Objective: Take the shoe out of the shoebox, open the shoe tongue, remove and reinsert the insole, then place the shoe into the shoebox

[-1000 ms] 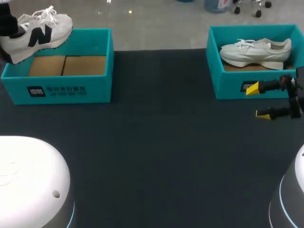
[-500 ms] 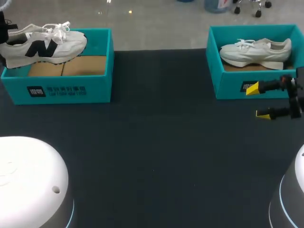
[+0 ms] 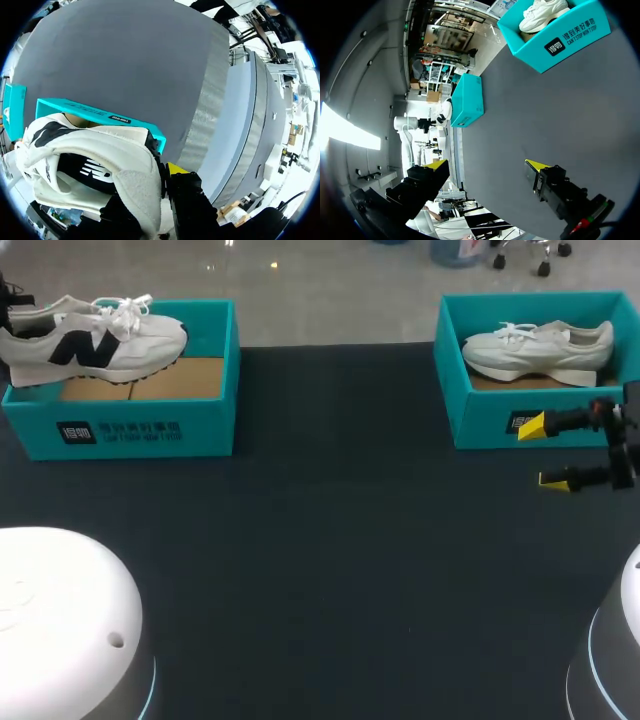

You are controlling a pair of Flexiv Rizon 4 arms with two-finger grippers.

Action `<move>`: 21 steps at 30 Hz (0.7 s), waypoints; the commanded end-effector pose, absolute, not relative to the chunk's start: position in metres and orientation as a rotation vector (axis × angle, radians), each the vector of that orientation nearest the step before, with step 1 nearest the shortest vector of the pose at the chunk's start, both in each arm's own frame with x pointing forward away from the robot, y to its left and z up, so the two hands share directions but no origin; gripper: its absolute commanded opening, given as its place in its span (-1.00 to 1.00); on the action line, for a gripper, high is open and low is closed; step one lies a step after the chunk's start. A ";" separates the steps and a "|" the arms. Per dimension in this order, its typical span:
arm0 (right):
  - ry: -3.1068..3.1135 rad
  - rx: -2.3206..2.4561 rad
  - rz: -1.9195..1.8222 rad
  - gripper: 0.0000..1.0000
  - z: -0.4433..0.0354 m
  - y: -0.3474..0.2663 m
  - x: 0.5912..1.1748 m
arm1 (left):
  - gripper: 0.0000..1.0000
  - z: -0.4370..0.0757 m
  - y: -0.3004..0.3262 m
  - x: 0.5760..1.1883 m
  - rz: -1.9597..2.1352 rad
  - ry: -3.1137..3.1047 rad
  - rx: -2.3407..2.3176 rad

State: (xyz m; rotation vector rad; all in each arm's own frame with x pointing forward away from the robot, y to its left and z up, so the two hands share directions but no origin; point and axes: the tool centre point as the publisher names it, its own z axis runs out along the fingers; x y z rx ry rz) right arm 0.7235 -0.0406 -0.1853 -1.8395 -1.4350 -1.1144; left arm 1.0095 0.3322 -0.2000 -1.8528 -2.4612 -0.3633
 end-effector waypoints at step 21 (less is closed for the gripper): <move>-1.436 -1.843 -1.111 1.00 -0.185 -0.040 0.723 | -1.00 -0.252 0.321 1.060 -0.391 -2.339 -2.010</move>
